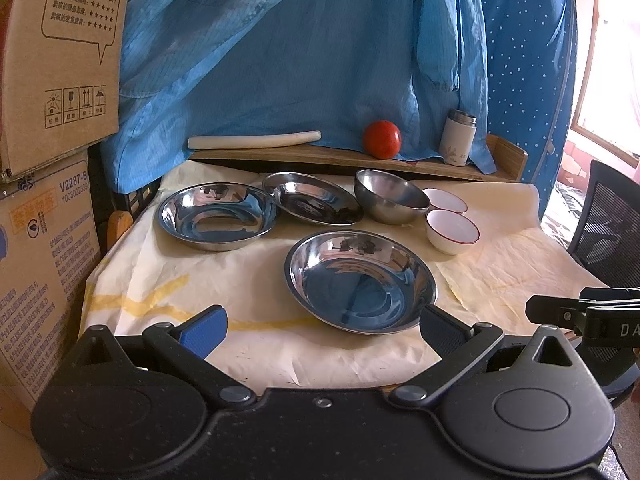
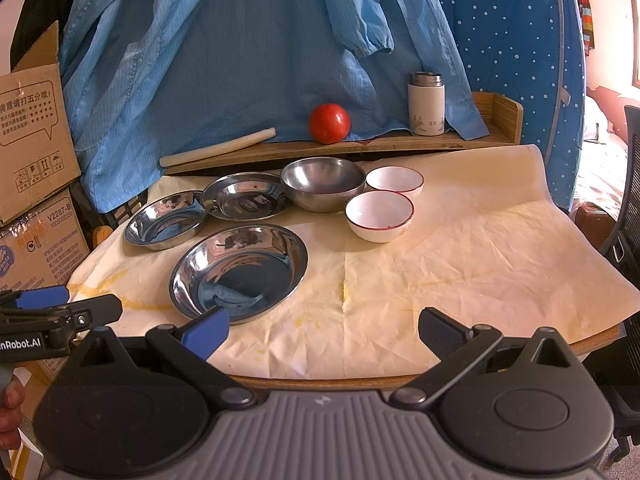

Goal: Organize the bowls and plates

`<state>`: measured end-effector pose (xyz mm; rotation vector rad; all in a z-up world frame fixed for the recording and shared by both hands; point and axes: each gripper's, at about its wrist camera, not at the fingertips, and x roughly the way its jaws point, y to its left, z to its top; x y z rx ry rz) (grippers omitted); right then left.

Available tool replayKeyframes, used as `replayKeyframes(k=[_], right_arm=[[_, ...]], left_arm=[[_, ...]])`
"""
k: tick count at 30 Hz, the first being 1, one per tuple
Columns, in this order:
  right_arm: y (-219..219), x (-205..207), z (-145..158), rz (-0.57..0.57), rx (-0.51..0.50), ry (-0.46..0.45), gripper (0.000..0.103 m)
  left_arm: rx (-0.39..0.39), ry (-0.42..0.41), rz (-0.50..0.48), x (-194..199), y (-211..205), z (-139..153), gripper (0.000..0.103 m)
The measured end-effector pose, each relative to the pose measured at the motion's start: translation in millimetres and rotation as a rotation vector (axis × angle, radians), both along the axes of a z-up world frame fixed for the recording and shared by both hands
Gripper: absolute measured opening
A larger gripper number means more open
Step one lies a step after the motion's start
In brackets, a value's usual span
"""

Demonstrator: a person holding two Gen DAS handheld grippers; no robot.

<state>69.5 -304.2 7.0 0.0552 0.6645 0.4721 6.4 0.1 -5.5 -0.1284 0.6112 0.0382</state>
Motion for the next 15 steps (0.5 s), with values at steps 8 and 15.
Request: replayKeyframes(k=[8,15], right_arm=[[0.1,0.3,0.4,0.000,0.000,0.000,0.103],[-0.9,0.7,-0.3,0.000,0.000,0.000,0.103]], left_arm=[[0.000,0.000,0.001,0.0,-0.1,0.1,0.102],[-0.001,0.001,0.001,-0.3,0.1,0.5,0.102]])
